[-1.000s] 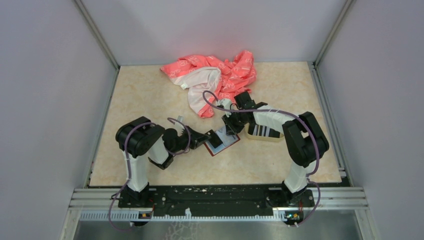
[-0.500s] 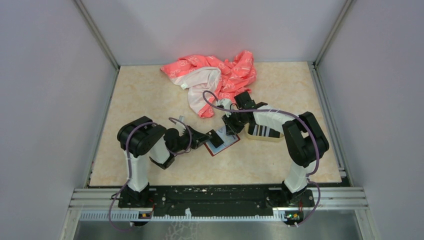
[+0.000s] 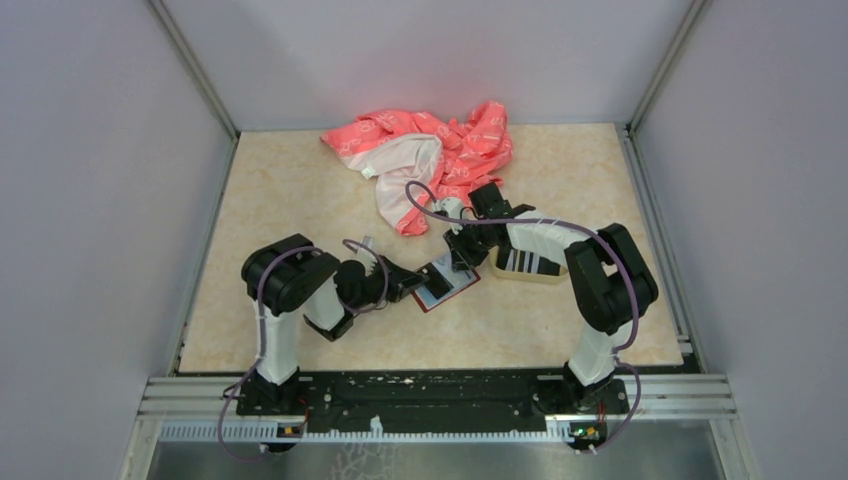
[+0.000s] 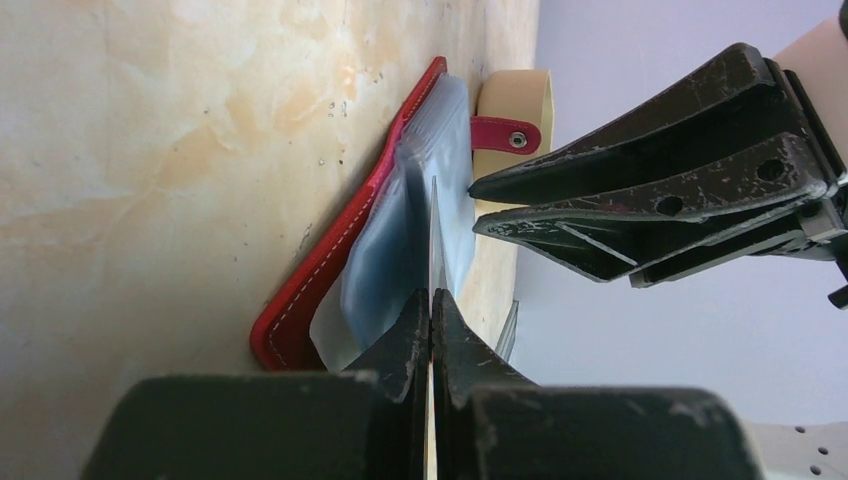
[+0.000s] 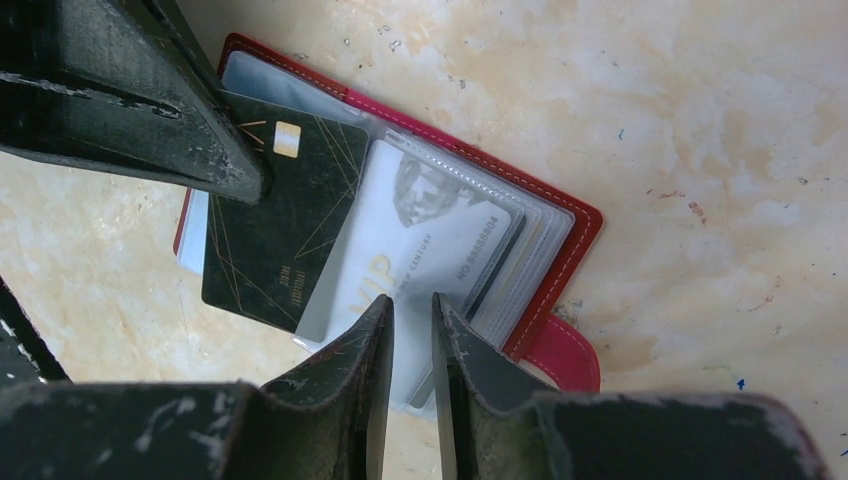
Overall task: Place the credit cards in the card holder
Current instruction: Insert the credit card into the card holder.
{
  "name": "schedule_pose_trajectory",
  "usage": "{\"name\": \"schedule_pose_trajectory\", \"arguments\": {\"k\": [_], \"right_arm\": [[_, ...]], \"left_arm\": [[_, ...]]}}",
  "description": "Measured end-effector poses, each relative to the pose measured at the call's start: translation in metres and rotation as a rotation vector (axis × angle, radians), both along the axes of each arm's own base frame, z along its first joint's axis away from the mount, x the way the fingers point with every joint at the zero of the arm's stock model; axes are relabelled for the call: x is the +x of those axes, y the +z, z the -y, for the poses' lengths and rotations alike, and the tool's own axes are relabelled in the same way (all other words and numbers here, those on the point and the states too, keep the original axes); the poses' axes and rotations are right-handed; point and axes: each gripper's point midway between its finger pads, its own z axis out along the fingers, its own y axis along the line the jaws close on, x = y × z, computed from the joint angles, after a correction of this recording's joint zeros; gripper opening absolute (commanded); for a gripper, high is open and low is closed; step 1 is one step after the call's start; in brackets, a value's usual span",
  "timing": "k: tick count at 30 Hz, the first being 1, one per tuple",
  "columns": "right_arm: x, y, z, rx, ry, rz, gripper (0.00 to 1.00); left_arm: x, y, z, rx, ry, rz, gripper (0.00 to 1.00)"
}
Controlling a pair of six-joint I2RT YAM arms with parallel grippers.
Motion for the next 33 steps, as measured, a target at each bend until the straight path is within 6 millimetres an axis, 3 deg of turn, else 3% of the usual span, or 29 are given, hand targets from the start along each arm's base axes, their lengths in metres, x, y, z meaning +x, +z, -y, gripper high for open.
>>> {"name": "schedule_pose_trajectory", "arguments": {"k": [25,33], "right_arm": [[-0.001,0.0,0.0,0.002,0.002,-0.006,0.22],[0.0,-0.001,0.001,-0.006,-0.005,-0.003,0.2]], "left_arm": [[0.012,-0.006,0.016,-0.011,0.019,-0.101,0.0],[0.007,-0.004,0.012,-0.006,0.028,-0.119,0.0]]}}
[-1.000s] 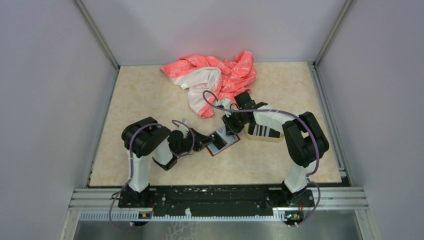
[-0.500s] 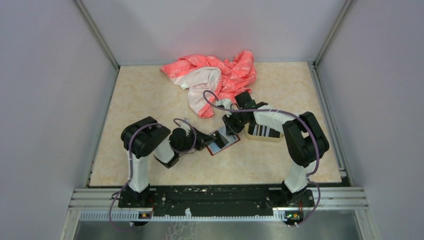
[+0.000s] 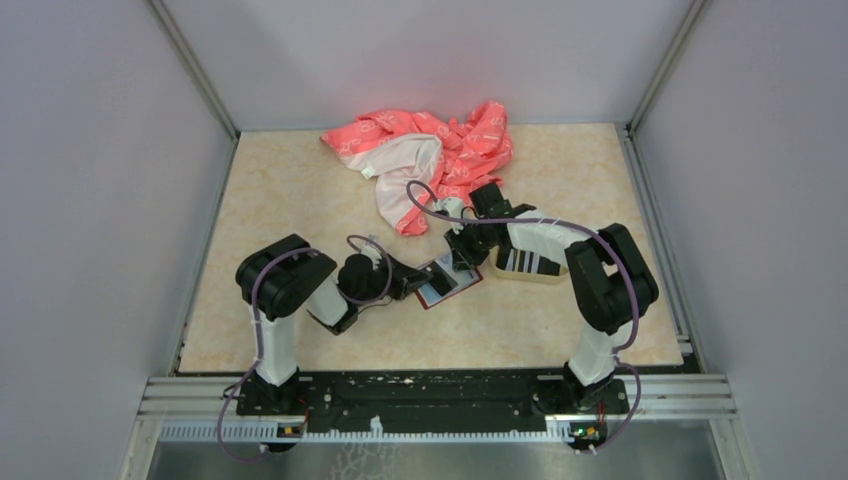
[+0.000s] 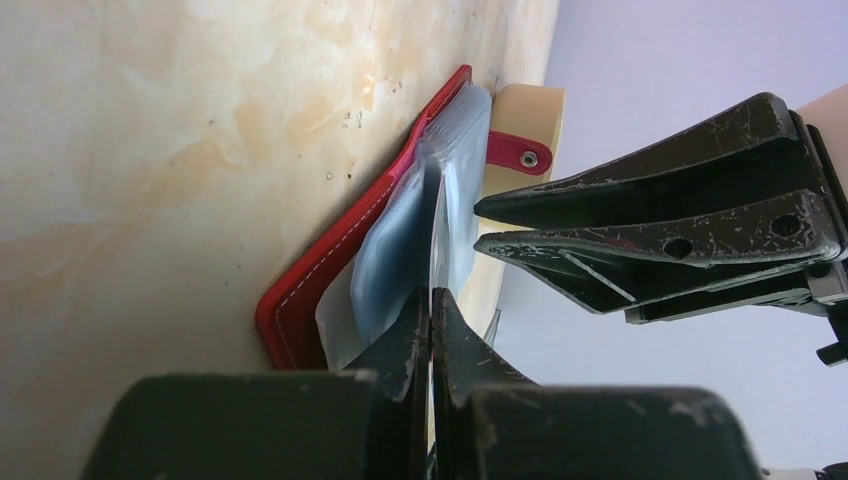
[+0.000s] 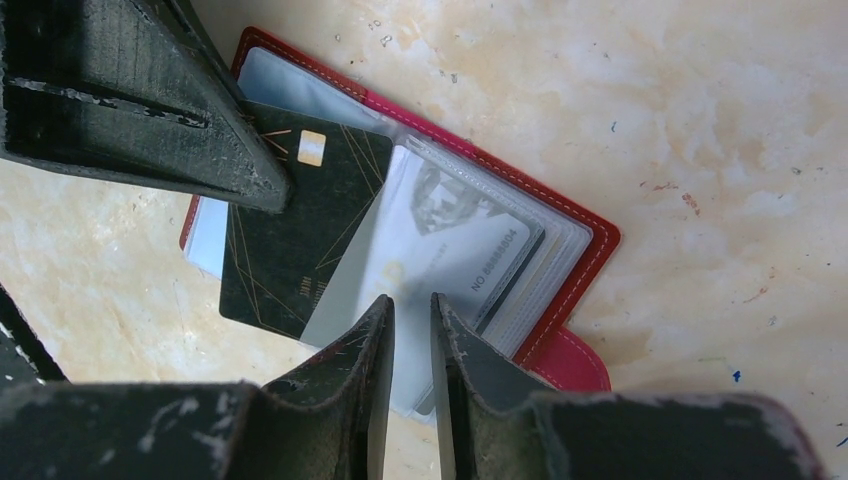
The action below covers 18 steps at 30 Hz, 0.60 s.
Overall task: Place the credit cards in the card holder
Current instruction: Insert the credit card into the card holder.
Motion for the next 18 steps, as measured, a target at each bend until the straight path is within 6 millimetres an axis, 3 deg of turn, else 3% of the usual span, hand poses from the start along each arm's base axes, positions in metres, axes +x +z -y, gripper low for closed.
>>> {"name": "schedule_pose_trajectory", "arguments": {"k": [18], "right_arm": [[0.0014,0.0003,0.0013,-0.009,-0.012,0.001,0.2]], "left_arm": [[0.0007,-0.002,0.0045,0.001,-0.018,-0.015,0.0]]}}
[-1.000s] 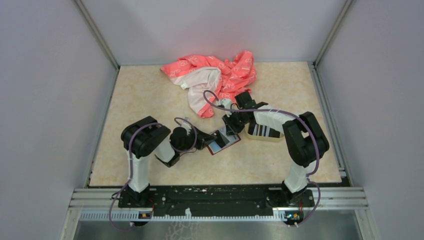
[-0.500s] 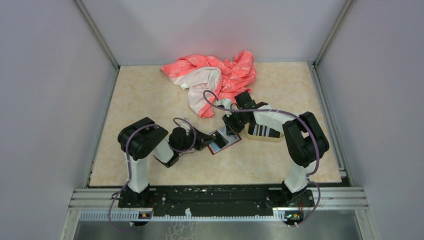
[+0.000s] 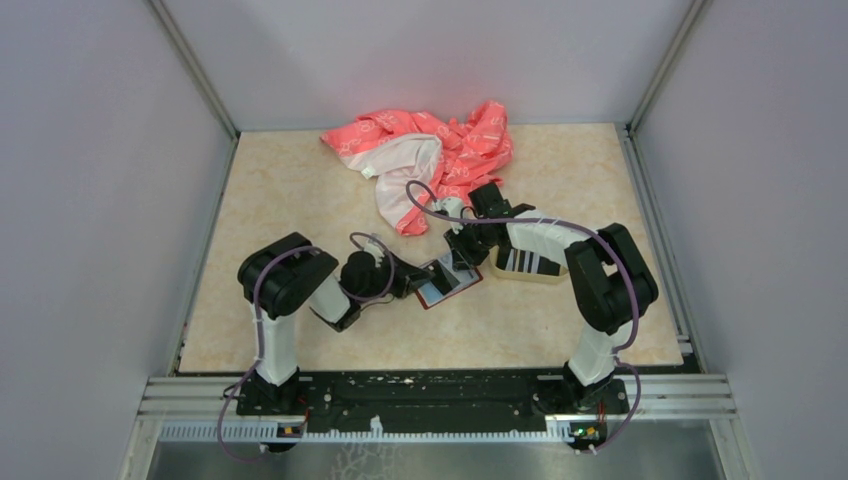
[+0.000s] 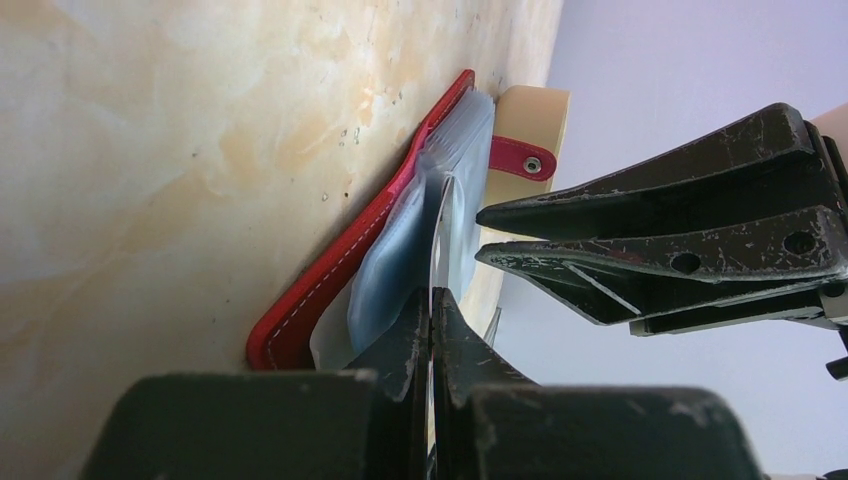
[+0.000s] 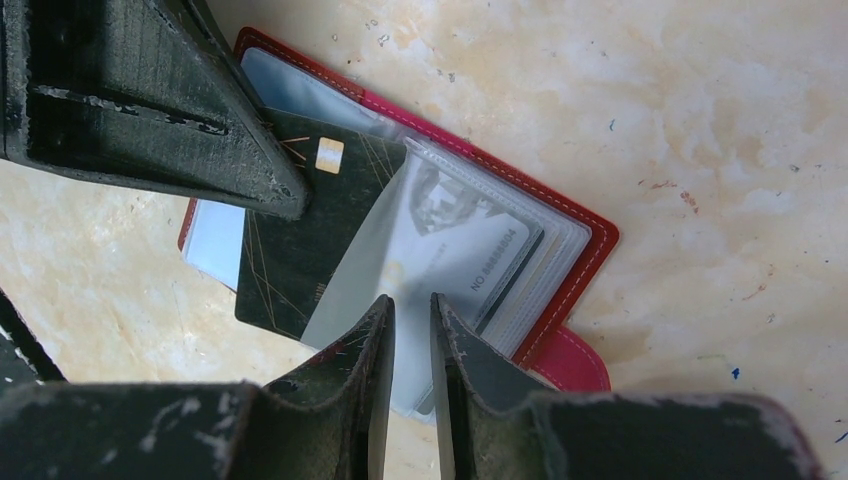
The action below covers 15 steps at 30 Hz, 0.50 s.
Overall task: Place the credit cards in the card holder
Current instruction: Insert the credit card into the card holder.
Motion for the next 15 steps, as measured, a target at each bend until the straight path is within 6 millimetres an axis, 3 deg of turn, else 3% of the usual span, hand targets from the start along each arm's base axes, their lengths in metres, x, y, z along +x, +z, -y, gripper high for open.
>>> {"name": "schedule_pose_trajectory", "arguments": {"k": [15], "right_arm": [[0.0,0.001,0.0,0.002,0.003,0.002,0.23]], "left_arm": [[0.012,0.001,0.017,0.004,-0.041,-0.001,0.01]]}}
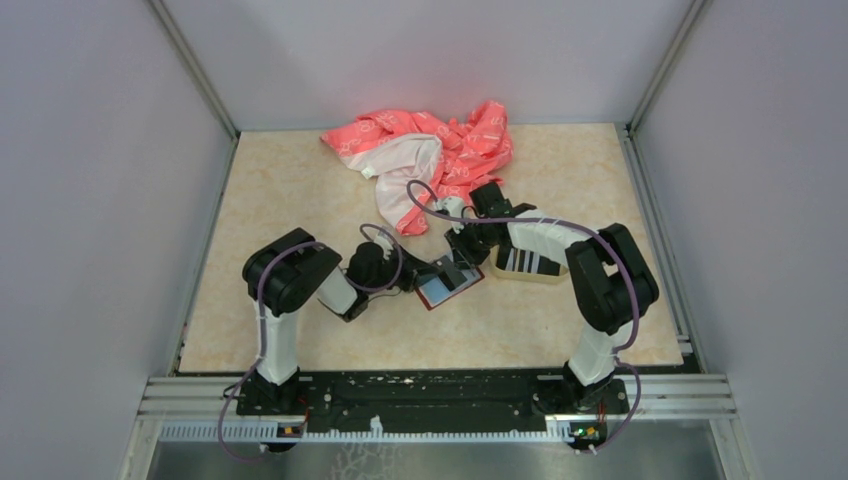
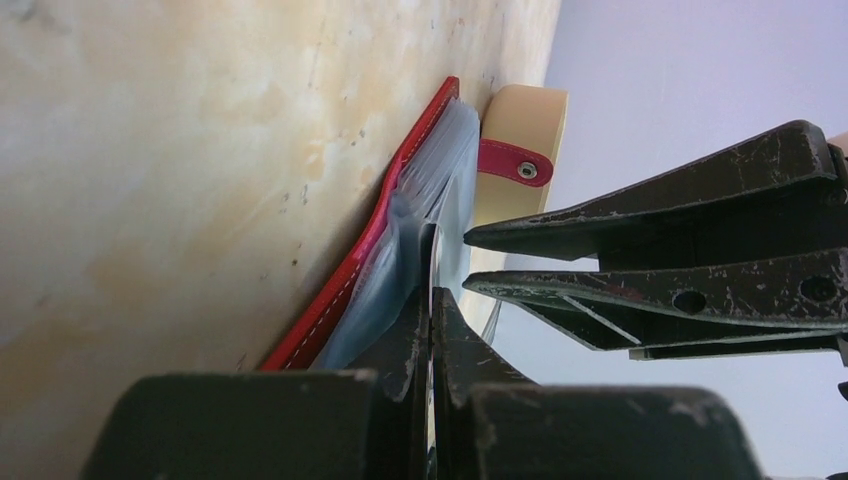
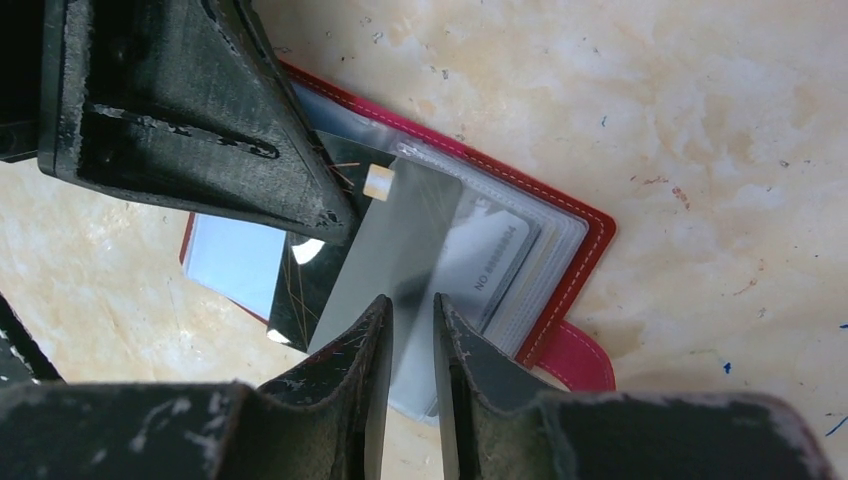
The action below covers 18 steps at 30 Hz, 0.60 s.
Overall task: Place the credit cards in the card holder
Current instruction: Insert the credit card into the card holder.
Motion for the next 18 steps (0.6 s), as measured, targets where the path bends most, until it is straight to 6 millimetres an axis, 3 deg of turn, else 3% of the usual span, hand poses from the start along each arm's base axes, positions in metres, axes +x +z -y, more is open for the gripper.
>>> {"name": "schedule_pose_trajectory", "arguments": {"k": [4,8,11,13,18], "right_arm": [[-0.003,0.002,0.0,0.006,0.019,0.006,0.25],[-0.02,0.012,-0.002,0.056,0.095,0.008,0.24],[-0.036,0.03,-0.009,0.129,0.185,0.053,0.16],[-0.049,0.036,-0.015,0.159,0.249,0.099,0.02],[-0.072,0.035,-0.039,0.132,0.382,0.211,0.0]], "left_arm": [[0.004,0.0,0.006,-0.002,-0.015,0.006,0.16],[0.004,-0.004,0.007,0.009,-0.022,-0.002,0.25],[0.003,-0.006,0.006,0.015,-0.025,-0.006,0.3],[0.003,-0.006,0.007,0.015,-0.028,-0.004,0.34],[0.003,-0.002,0.008,0.004,-0.036,0.008,0.41]]}}
